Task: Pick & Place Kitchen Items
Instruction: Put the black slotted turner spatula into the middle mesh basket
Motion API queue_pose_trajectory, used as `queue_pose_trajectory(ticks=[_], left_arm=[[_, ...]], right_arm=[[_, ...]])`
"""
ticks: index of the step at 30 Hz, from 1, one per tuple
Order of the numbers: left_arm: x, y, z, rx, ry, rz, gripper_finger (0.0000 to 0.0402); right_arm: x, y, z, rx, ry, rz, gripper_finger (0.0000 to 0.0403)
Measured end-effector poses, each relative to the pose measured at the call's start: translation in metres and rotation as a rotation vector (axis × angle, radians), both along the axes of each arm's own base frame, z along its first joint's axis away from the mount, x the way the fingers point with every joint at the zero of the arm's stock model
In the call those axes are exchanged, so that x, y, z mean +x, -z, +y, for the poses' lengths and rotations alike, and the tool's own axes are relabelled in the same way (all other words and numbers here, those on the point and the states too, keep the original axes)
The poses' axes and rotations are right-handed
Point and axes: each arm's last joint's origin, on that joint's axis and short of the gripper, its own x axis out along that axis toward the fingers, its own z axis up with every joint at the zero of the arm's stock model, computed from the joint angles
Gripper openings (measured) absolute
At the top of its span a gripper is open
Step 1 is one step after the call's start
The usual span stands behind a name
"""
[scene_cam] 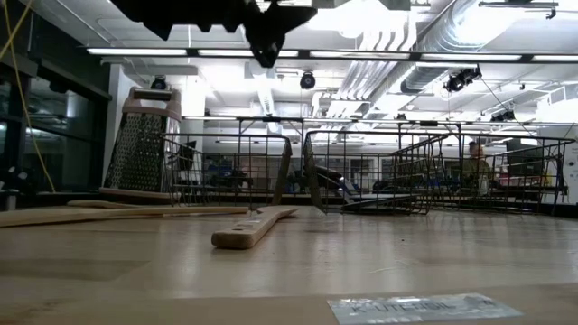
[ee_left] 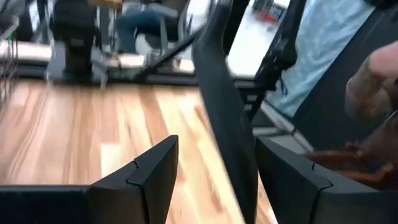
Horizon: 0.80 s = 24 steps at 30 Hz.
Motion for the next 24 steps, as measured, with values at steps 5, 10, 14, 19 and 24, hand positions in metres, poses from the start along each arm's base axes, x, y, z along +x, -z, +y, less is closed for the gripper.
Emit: queue_pose_trajectory(ticks=[5,10,14,19,24], left_arm=[[0.004,0.007,0.0,-0.034,-0.005,0.036,0.0211],[0.006,0.012,-0.001,-0.068,-0.004,0.064,0.0185],[0.007,0.015,-0.001,-0.083,0.01,0.092,0.0131],[0.007,0.014,-0.002,-0.097,0.044,0.088,0.003],[0.006,0.014,-0.002,-0.112,0.059,0.098,0.0011]], right_arm=[[0.003,0.003,0.0,0.001,0.015,0.011,0.0059],[0.008,0.008,-0.001,0.002,0.025,0.032,0.0059],[0.012,0.011,-0.001,0.003,0.032,0.046,0.0059],[0.011,0.011,-0.001,-0.002,0.027,0.041,0.0059],[0.012,0.011,-0.001,-0.005,0.029,0.034,0.0059]])
